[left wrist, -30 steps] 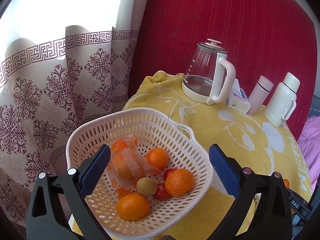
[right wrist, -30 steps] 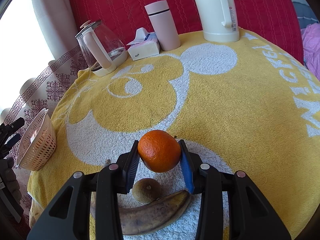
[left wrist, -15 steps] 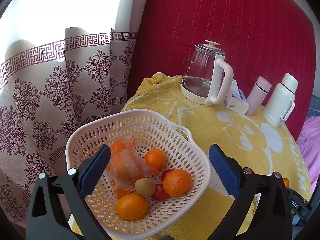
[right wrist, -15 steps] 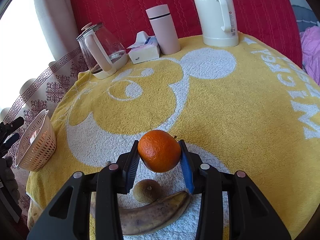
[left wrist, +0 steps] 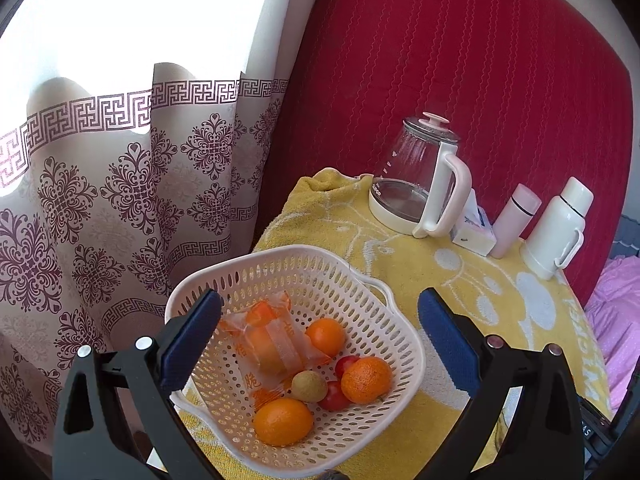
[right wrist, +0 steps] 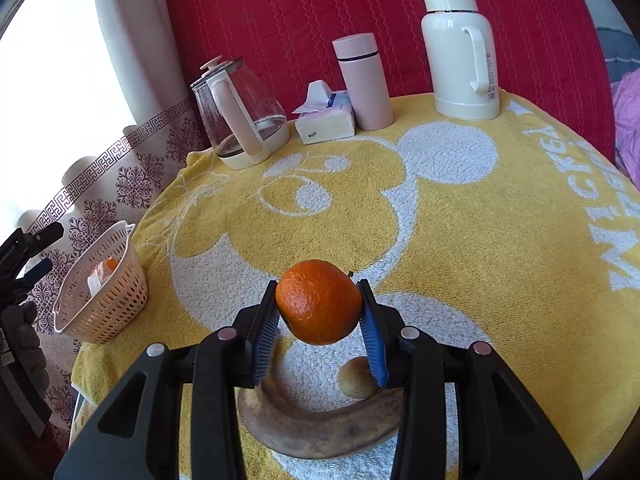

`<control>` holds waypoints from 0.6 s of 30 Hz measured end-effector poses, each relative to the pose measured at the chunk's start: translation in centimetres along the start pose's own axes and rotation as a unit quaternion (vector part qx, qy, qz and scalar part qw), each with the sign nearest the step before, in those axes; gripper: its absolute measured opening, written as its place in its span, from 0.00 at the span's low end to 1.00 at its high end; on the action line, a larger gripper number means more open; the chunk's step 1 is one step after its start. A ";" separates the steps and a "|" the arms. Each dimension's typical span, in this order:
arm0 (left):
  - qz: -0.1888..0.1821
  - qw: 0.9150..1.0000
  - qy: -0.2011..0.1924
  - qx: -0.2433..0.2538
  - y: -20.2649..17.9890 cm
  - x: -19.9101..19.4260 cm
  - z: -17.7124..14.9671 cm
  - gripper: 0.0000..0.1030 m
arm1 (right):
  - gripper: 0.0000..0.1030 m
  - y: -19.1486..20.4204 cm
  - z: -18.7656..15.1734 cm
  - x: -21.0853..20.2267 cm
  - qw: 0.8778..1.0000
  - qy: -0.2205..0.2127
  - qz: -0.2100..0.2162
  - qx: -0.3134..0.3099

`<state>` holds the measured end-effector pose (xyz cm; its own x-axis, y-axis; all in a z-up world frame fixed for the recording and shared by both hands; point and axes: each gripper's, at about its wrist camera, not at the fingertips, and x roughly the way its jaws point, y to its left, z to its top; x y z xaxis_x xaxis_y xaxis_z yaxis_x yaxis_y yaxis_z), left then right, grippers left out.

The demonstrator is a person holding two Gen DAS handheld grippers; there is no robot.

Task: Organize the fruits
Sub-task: 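Carry the held orange into the white basket and open the right tool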

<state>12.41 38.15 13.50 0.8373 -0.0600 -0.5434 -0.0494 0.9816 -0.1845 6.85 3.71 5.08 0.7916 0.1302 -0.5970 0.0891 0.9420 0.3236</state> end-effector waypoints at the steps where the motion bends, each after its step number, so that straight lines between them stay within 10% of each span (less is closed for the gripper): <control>1: 0.000 1.000 -0.002 -0.005 0.3 -0.1 0.2 0.97 | 0.38 0.8 0.1 -0.2 1.000 -0.001 0.009 -0.005; 18: 0.042 0.994 -0.070 -0.078 6.1 -3.8 2.8 0.97 | 0.38 18.3 1.8 0.4 0.981 0.022 0.146 -0.123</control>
<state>10.46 44.90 16.73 0.8933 0.0573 -0.4458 -0.1969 0.9415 -0.2735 9.92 20.40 12.09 0.7348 0.4135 -0.5377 -0.2898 0.9081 0.3023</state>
